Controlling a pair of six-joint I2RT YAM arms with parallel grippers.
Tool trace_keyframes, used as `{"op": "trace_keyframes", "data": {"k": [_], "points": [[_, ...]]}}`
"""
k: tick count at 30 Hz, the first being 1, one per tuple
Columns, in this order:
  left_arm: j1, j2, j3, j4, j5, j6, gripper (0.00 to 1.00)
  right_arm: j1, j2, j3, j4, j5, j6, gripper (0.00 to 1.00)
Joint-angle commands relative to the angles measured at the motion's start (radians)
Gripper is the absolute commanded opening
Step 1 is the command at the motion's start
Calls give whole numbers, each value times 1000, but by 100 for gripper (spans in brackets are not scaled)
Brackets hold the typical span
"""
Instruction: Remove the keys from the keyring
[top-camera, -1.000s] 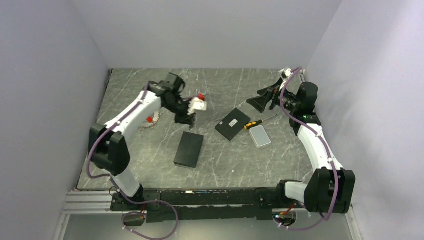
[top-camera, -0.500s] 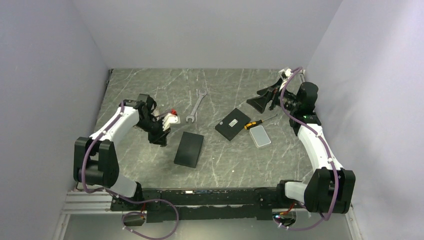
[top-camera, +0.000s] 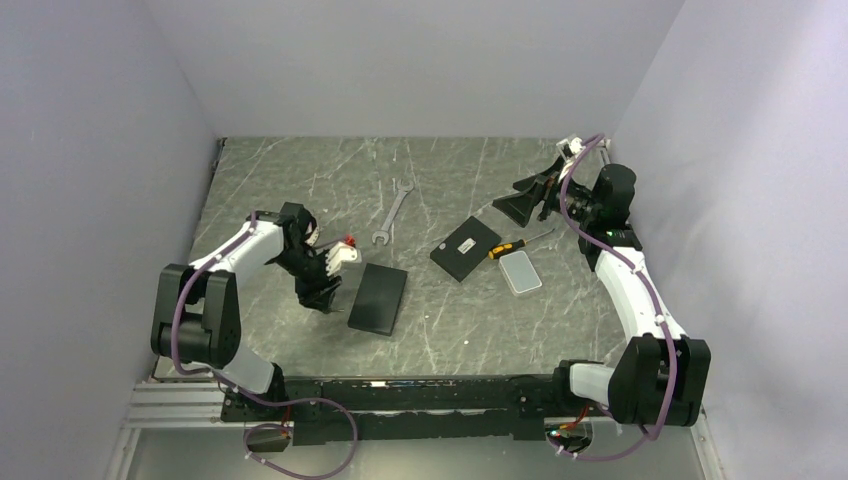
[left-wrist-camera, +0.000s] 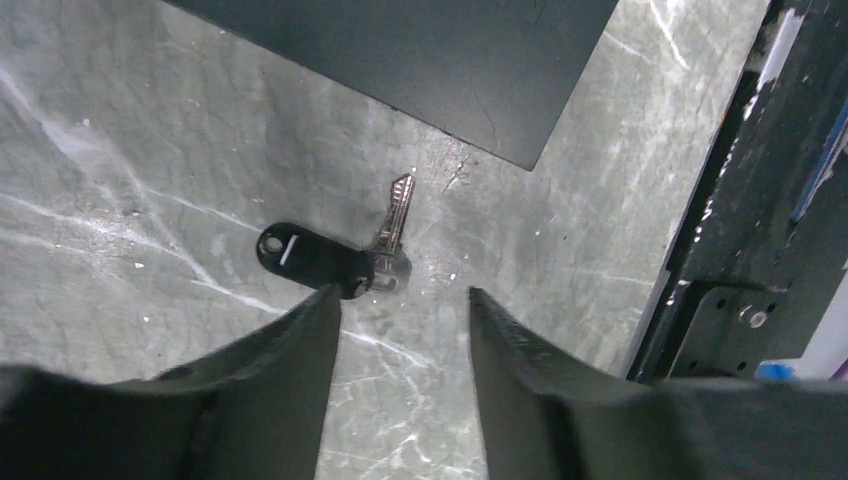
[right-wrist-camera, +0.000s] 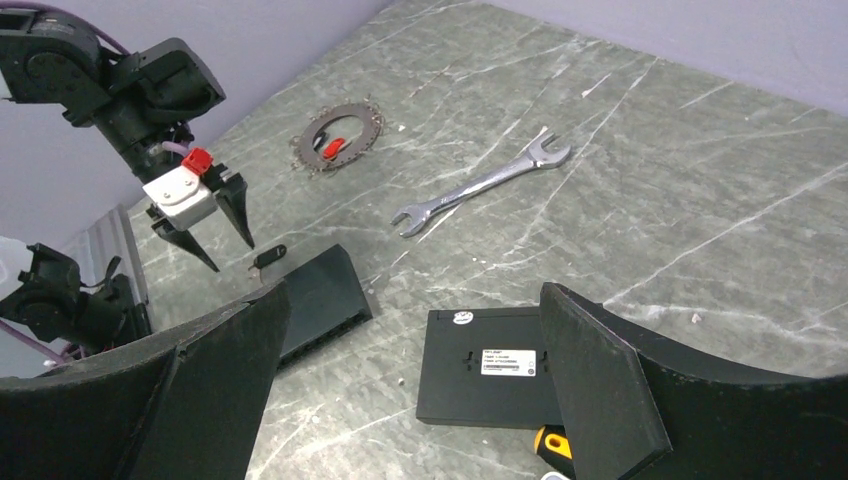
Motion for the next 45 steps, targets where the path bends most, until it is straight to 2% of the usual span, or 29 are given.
{"op": "trace_keyframes", "data": {"k": [1, 2, 4, 5, 9, 12, 15, 21, 29, 33, 35, 37, 41, 45], "points": [[0, -14, 18, 1, 28, -19, 61, -1, 1, 0, 36, -16, -10, 100], [0, -17, 29, 3, 34, -31, 69, 0, 1, -1, 35, -15, -10, 100], [2, -21, 51, 4, 44, -52, 75, 0, 0, -2, 35, -15, -10, 100], [2, -20, 69, 2, 49, -66, 82, 0, 0, -2, 34, -15, -11, 100], [13, -13, 122, 9, 67, -120, 83, -1, -1, -1, 32, -15, -15, 100], [12, -44, 52, 71, 26, -92, 79, -1, -4, 1, 24, -15, -19, 100], [11, -72, -29, 125, -30, -72, 75, -1, -8, 0, 21, -14, -21, 100], [11, -69, -93, 164, -84, -64, 63, -1, 3, 0, 28, -22, -13, 100], [-10, -18, -151, 265, -149, -96, 54, -2, 8, 1, 26, -22, -18, 100], [-31, 8, -165, 325, -188, -123, 43, -1, 12, 1, 25, -23, -19, 100], [-44, 23, -162, 360, -209, -145, 32, -1, 16, 3, 23, -23, -21, 100], [-55, 42, -153, 412, -231, -172, 26, -2, 17, 3, 19, -24, -24, 100], [-59, 123, -76, 445, -258, -200, 16, -1, 20, 6, 13, -28, -30, 100], [-63, 235, 30, 480, -269, -205, 11, -2, 26, 7, 11, -30, -33, 100]]}}
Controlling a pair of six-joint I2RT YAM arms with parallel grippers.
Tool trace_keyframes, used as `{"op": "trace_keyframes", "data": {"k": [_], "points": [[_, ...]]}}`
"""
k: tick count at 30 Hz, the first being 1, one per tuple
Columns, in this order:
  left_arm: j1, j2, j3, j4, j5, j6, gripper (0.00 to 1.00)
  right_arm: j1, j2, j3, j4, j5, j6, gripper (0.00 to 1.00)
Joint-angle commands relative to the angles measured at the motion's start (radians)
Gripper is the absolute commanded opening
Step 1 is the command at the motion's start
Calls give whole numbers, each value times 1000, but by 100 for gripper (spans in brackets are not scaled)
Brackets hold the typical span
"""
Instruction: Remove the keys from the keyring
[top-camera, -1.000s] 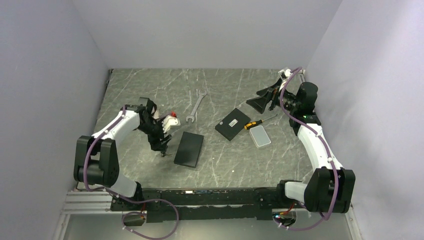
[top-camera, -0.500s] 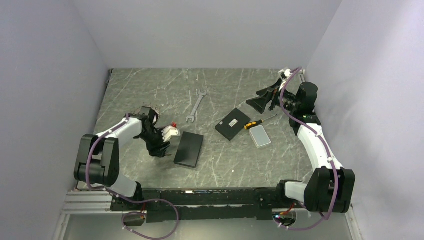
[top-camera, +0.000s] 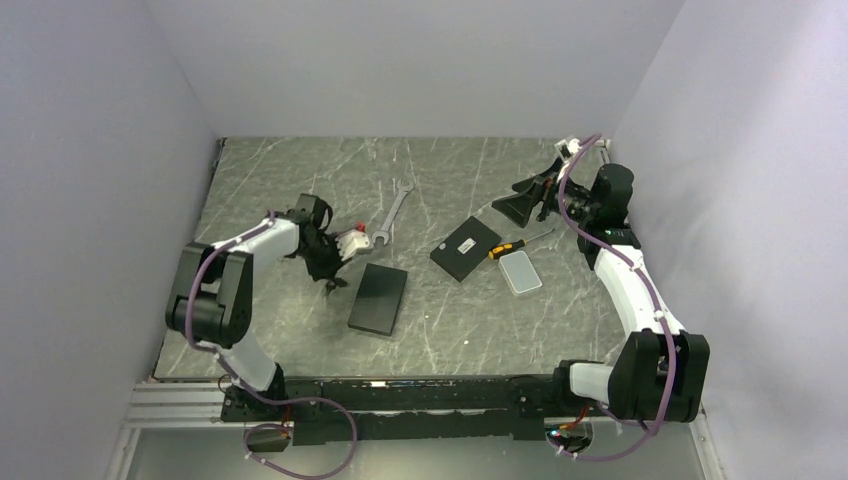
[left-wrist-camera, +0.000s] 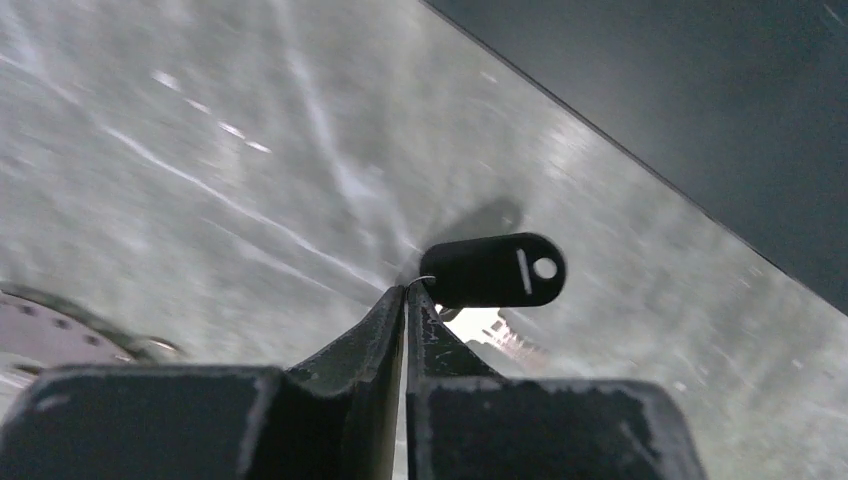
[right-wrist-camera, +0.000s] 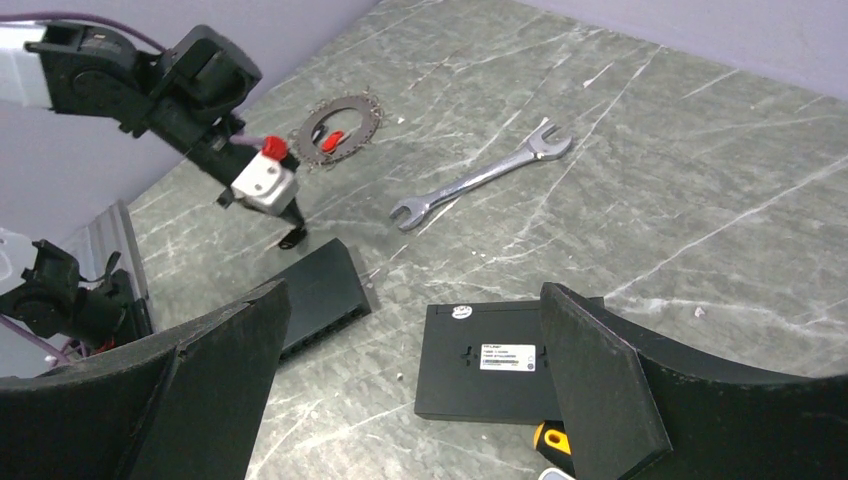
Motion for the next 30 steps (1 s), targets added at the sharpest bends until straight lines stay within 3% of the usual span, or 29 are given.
{"op": "trace_keyframes", "data": {"k": [1, 6, 11, 20, 24, 30], "points": [[-7, 169, 99, 102, -62, -30, 10, -2, 9, 8, 15, -26, -23, 100], [-8, 380, 319, 111, -113, -55, 8, -2, 9, 11, 6, -26, -30, 100], [-11, 526, 529, 57, -52, -106, 8, -2, 15, 14, -3, -25, -39, 100], [-61, 494, 521, -2, 34, -98, 12, -2, 21, 16, -9, -27, -45, 100], [-42, 430, 551, -31, 85, -164, 25, -2, 15, 14, -3, -21, -41, 100], [20, 306, 646, -129, 142, -235, 61, -3, 3, 12, -8, 2, -46, 100]]}}
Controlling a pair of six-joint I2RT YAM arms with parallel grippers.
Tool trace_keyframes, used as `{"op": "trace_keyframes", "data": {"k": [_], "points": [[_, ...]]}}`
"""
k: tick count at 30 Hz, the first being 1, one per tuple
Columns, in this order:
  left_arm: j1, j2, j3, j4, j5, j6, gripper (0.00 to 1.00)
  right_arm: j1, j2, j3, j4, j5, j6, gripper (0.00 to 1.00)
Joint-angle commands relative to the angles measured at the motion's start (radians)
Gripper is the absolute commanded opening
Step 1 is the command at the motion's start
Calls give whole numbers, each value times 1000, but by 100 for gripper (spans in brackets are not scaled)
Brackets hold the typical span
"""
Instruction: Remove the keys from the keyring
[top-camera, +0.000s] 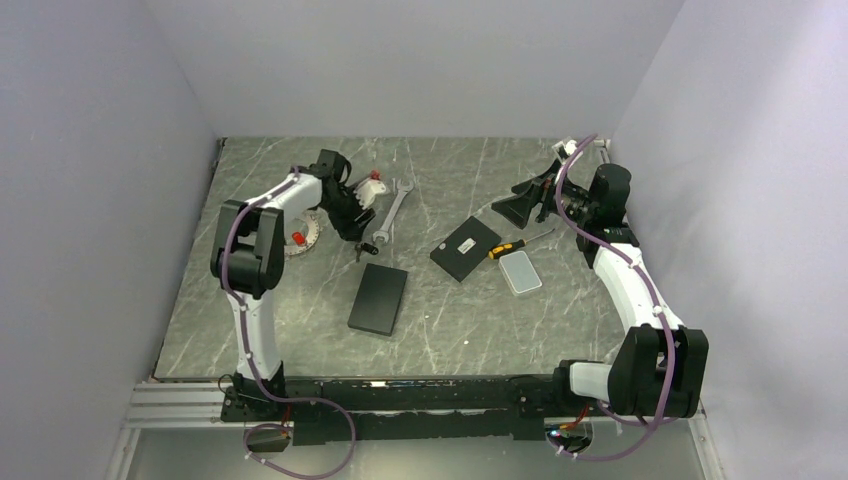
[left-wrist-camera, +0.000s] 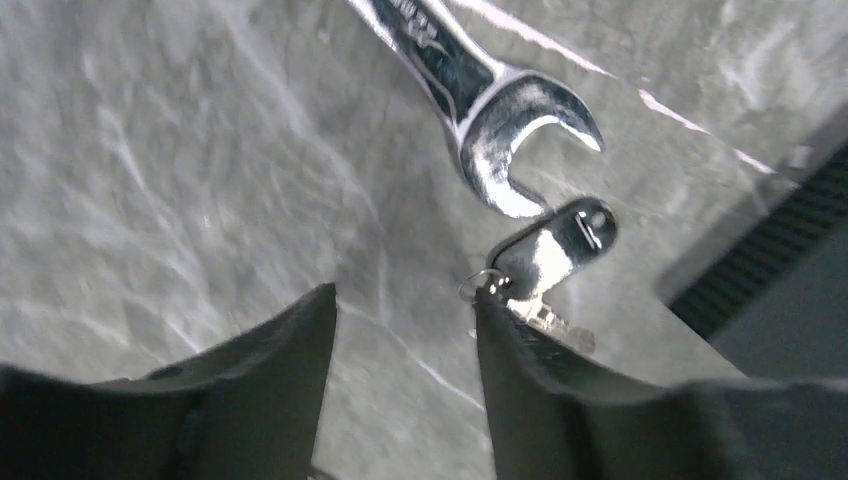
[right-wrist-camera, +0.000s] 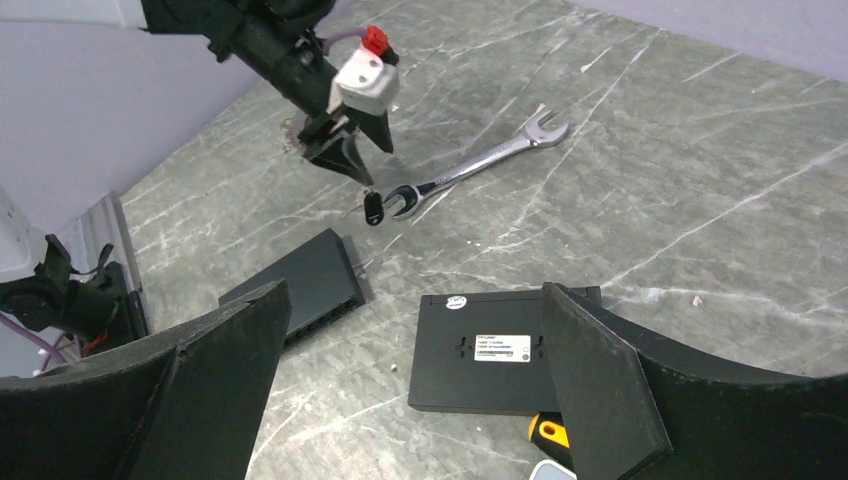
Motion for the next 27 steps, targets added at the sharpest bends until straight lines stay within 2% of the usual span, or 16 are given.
{"op": "trace_keyframes", "data": {"k": [1, 2, 3, 4, 8, 11, 15, 18, 23, 27], "points": [[60, -140, 92, -137, 84, -98, 68, -5, -19, 13, 11, 4, -16, 100], [81, -158, 112, -150, 99, -122, 87, -5, -20, 13, 10, 7, -18, 100], [105, -176, 137, -165, 119, -145, 98, -5, -21, 13, 9, 10, -18, 100], [130, -194, 158, -178, 142, -164, 99, -5, -21, 13, 11, 11, -17, 100], [225, -257, 214, -184, 183, -270, 99, -5, -15, 10, 17, 19, -10, 100], [310, -254, 279, -230, 243, -322, 100, -6, -12, 10, 16, 29, -9, 100], [419, -242, 287, -211, 308, -436, 100, -8, -10, 20, -12, 62, -33, 100], [466, -264, 224, -149, 316, -491, 99, -23, -6, 46, -91, 112, -87, 100], [474, -331, 25, -15, 207, -525, 100, -84, 24, 73, -269, 161, -256, 100], [475, -358, -83, 47, 186, -543, 99, -121, 63, 34, -293, 162, -300, 100]]}}
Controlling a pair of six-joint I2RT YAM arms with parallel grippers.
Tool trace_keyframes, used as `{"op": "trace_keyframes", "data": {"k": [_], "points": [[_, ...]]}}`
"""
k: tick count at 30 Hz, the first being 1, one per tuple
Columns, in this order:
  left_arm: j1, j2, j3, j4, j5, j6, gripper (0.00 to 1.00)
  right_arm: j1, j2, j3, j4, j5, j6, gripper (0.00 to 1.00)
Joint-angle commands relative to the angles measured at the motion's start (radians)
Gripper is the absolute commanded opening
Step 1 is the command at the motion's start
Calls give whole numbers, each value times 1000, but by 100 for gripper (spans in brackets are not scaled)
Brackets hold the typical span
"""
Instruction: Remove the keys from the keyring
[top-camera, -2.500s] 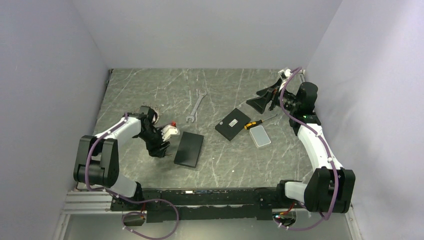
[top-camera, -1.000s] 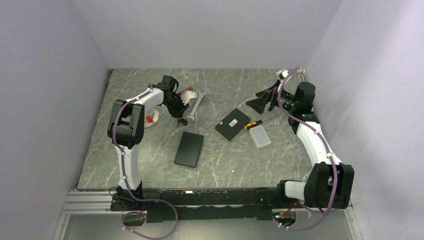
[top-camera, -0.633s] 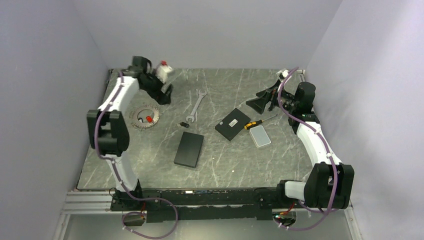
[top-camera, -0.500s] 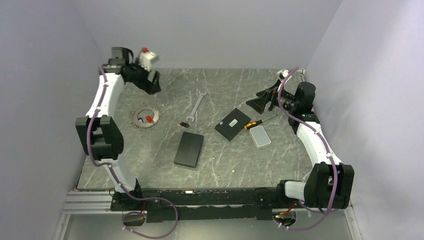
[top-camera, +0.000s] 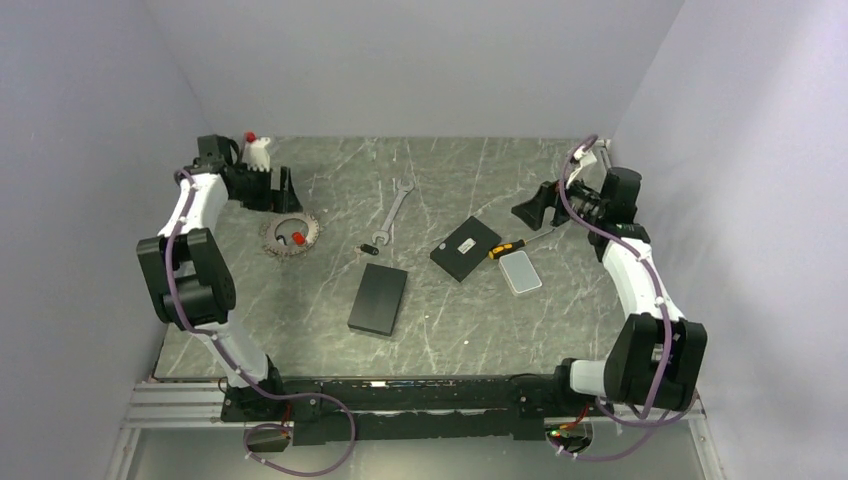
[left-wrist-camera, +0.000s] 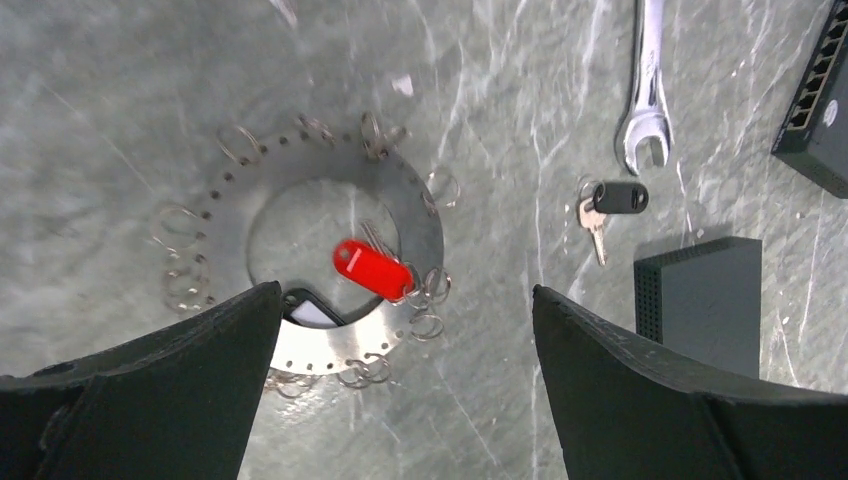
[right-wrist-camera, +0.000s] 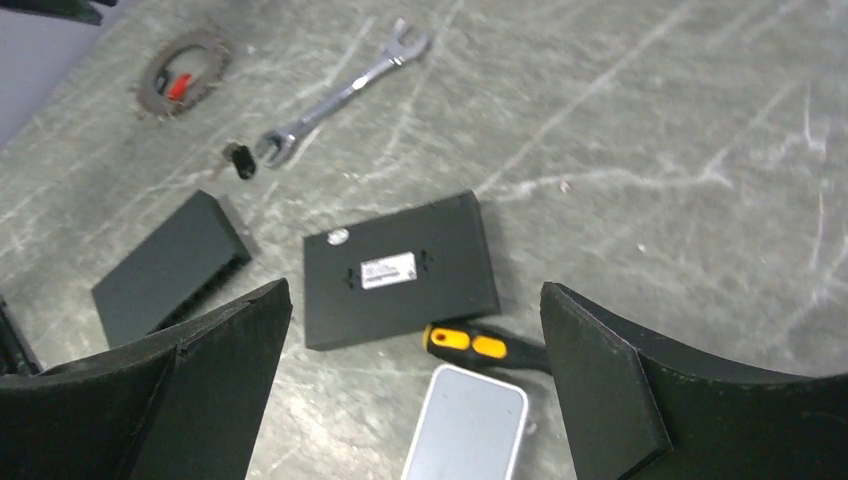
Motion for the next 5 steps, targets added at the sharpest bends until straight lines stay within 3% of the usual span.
{"op": "trace_keyframes", "data": {"k": [1, 5], "points": [[-6, -86, -78, 109, -23, -73, 99, -37, 42, -6, -71, 31, -105, 100], [-10, -123, -128, 184, -45, -132, 99, -41, 63, -49, -4, 24, -63, 100]]}}
